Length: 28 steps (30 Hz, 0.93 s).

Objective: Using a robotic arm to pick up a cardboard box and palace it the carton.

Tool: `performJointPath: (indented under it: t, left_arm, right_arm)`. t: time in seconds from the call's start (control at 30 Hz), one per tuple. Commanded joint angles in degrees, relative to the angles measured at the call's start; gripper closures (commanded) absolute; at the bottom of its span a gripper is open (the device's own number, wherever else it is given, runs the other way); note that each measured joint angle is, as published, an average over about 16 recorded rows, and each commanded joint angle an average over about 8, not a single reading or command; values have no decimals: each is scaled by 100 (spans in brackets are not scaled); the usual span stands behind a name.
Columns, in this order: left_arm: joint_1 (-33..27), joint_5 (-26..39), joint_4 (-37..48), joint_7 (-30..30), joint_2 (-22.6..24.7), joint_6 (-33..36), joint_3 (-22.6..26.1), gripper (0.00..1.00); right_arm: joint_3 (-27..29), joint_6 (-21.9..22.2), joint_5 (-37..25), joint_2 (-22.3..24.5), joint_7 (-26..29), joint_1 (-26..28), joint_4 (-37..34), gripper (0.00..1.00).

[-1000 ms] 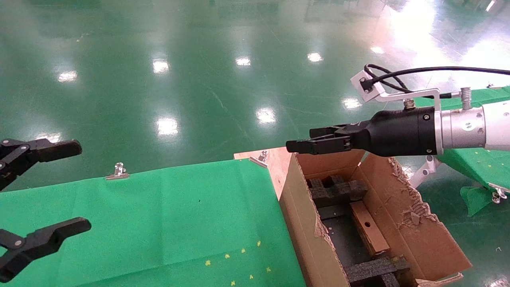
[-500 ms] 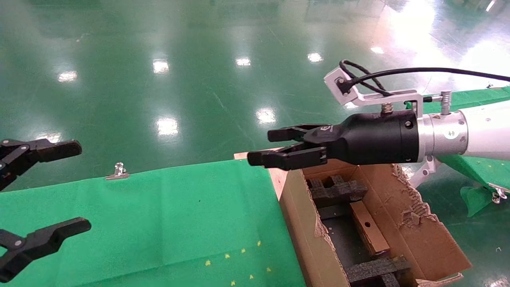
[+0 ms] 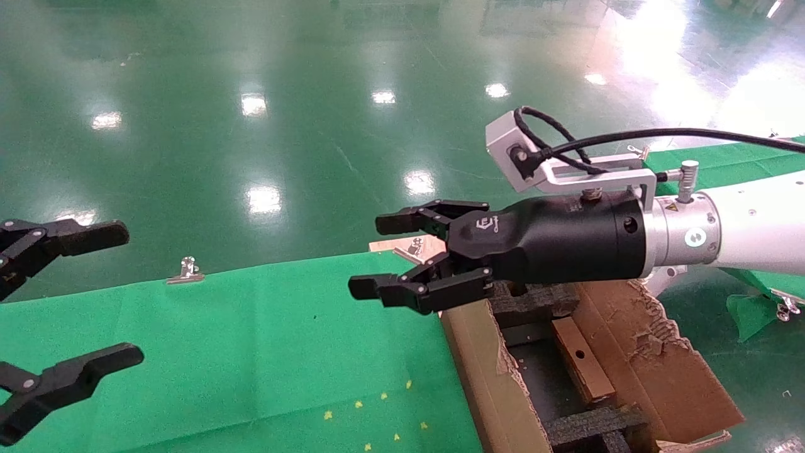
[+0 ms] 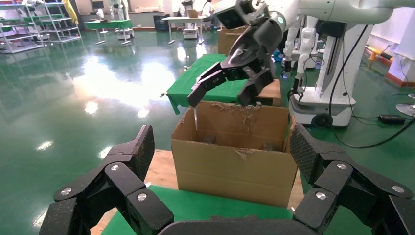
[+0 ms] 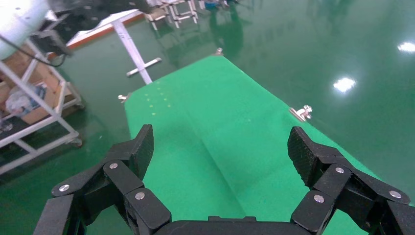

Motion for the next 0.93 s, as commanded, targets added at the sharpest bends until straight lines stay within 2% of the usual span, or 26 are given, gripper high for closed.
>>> performJointPath:
  t: [0.03, 0.83, 0.93]
  left_arm:
    - [0, 0, 0, 0, 0, 0, 0, 0]
    - [0, 0, 0, 0, 0, 0, 0, 0]
    - [0, 0, 0, 0, 0, 0, 0, 0]
  right_arm:
    - [276, -73, -46, -29, -74, -176, 72, 0]
    - [3580, -947, -596, -379, -963, -2277, 937, 0]
    - [3787, -1002, -630, -401, -1018, -2409, 991, 0]
